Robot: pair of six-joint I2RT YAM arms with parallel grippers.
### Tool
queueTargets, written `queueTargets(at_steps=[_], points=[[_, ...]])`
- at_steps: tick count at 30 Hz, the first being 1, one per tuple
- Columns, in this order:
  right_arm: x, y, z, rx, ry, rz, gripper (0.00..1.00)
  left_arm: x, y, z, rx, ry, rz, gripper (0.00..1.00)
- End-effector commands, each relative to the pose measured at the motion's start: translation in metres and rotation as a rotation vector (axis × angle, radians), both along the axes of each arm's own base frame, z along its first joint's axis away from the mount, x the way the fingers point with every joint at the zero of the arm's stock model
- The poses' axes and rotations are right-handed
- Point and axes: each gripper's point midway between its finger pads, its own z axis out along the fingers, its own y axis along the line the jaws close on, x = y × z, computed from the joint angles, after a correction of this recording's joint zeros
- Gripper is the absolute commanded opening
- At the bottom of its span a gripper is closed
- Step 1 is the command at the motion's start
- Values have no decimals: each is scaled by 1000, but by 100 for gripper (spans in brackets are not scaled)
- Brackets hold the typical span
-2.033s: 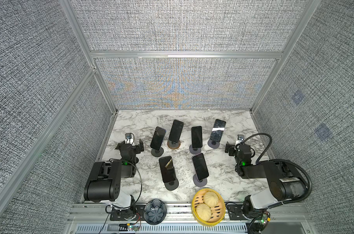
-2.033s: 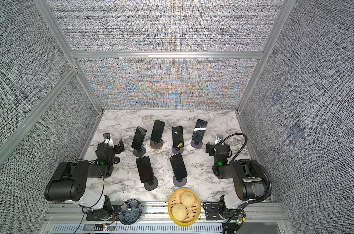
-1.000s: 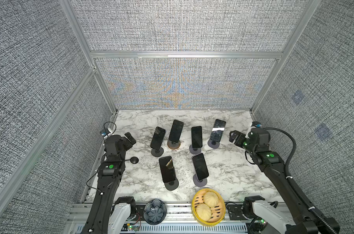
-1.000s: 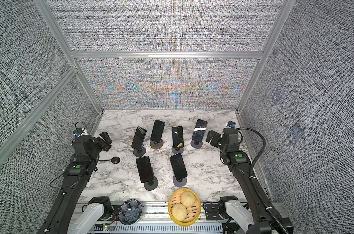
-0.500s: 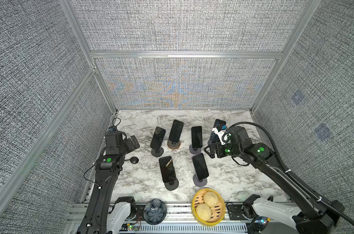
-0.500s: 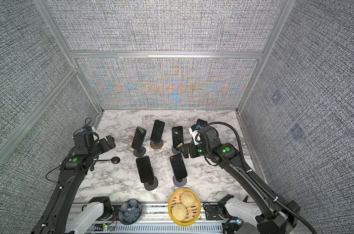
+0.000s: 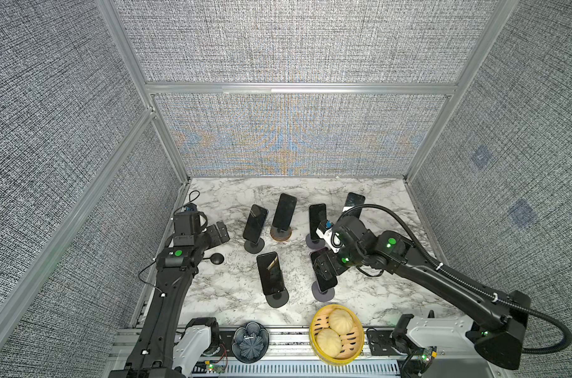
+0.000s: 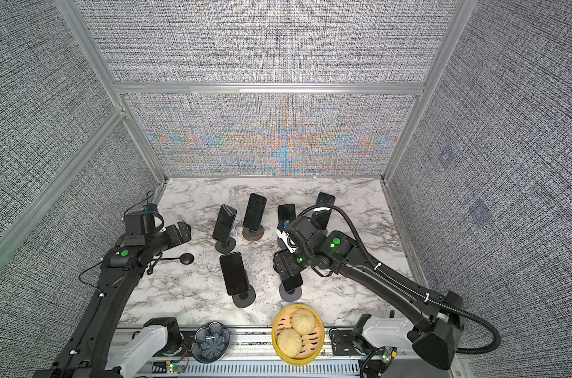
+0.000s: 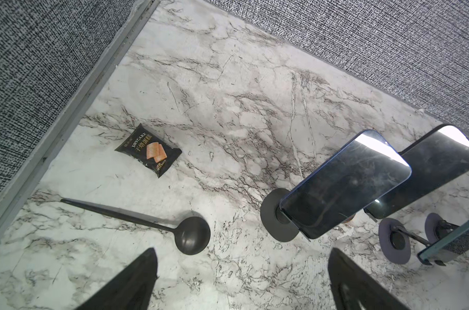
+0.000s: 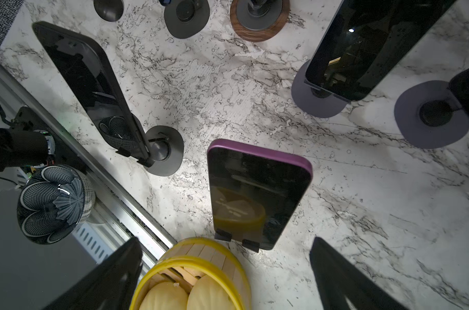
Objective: Remove the phone from the phone stand
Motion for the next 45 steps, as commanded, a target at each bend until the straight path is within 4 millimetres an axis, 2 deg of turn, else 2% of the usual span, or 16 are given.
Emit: queueTargets(at_steps=[1,13,20,31,45], points=[[7,-3,-5,-32,-25,-26,99,0,-2,2,1,-13,-16,99],[9,17,-23,3,-41,-41,99,0,-4,0,-17,-9,-16,99],[22,9,-36,-50,-116,-119,99,0,-5,-1,-19,-7,-19,99],[25,2,-34,-56,-149,-146,99,-1,-5,-2,-24,-2,-18,99],[33,21,-44,-23,-163,-78,97,0,-7,-2,-37,2,-20,99]])
